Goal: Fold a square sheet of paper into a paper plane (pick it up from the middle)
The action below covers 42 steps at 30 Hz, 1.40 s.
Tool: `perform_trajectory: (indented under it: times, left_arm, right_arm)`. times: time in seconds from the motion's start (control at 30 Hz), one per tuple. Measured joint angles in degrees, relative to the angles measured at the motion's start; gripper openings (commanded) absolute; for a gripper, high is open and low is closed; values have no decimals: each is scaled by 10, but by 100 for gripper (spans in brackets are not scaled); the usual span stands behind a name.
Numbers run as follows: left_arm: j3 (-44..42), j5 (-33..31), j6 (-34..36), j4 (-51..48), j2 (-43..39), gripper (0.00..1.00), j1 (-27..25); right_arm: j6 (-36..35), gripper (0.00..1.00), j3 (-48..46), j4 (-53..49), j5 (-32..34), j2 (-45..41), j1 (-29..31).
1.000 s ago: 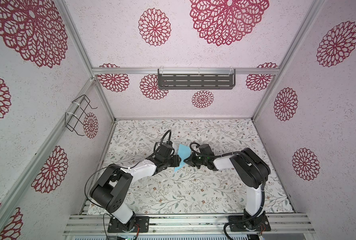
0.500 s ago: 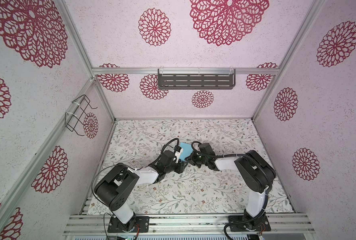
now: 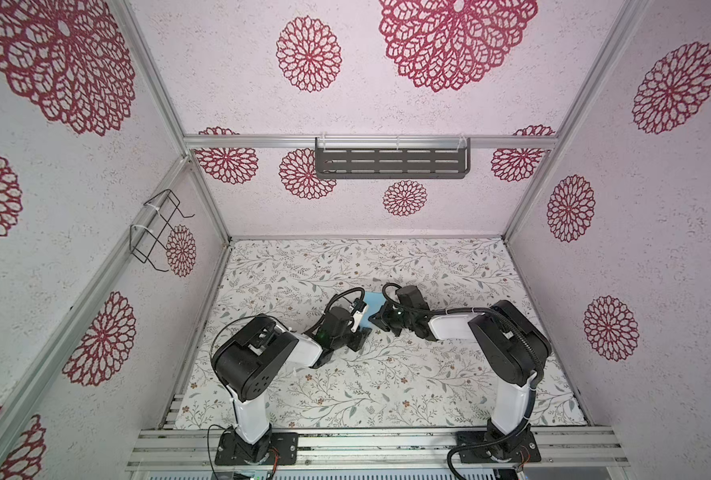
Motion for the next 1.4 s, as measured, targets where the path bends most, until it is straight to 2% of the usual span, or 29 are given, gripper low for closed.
perform_trajectory:
  times: [0.17,0.4,0.6,0.83,1.1,1.4]
  left_arm:
    - [-5,-9,11,8,3,40,0]
    - [-6,-11,19,11,3,37,0]
    - [-6,-10,26,10,3,43,0]
    - [-6,-8,40,10,3,45,0]
    - [-5,-8,60,3,3,33,0]
    - [10,8,68,-24,-1,21,0]
  right_arm:
    - [5,20,4,1,-13,0,-1]
    - [5,27,4,1,-17,-1,-7]
    - [3,11,4,-5,-17,-1,-19]
    - [6,9,4,-6,-23,-3,-26]
    - [19,18,1,-2,-37,-35,-35]
    - [12,34,-11,-3,-39,-50,-45]
